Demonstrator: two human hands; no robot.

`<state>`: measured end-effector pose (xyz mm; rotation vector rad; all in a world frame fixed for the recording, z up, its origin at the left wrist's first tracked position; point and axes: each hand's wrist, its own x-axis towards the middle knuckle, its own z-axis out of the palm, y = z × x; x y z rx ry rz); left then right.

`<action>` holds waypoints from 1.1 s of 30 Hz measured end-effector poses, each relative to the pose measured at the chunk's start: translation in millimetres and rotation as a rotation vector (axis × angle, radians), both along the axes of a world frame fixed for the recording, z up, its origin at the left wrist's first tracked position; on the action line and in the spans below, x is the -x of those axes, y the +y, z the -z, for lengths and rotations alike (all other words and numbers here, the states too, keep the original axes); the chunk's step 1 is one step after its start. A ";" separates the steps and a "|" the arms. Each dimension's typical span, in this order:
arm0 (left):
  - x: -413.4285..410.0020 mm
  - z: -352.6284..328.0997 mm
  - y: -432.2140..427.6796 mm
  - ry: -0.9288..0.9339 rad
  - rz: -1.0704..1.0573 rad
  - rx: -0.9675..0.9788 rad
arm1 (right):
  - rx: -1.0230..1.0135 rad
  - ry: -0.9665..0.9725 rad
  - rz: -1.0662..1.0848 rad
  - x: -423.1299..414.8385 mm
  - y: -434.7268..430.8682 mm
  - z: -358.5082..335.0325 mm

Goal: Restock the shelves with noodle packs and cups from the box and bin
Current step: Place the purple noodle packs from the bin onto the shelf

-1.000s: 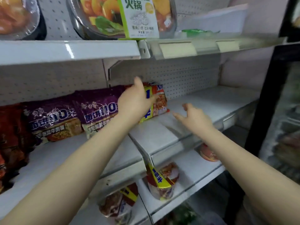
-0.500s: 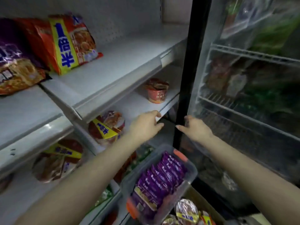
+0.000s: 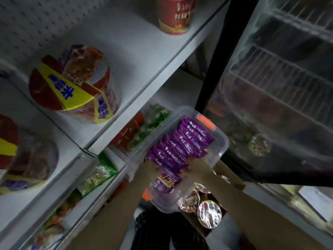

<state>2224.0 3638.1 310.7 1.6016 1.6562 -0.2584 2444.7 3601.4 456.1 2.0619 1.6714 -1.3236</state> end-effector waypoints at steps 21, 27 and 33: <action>-5.1 -200.8 -57.4 -0.205 -0.256 -0.047 | 0.453 0.553 0.319 58.8 65.3 -106.2; -2.9 -299.7 -17.7 -0.173 -0.243 -0.415 | 0.338 0.582 0.139 41.8 98.3 -224.9; 13.4 -415.9 10.7 -0.392 -0.117 -0.396 | 0.354 0.219 -0.279 -28.7 95.9 -340.8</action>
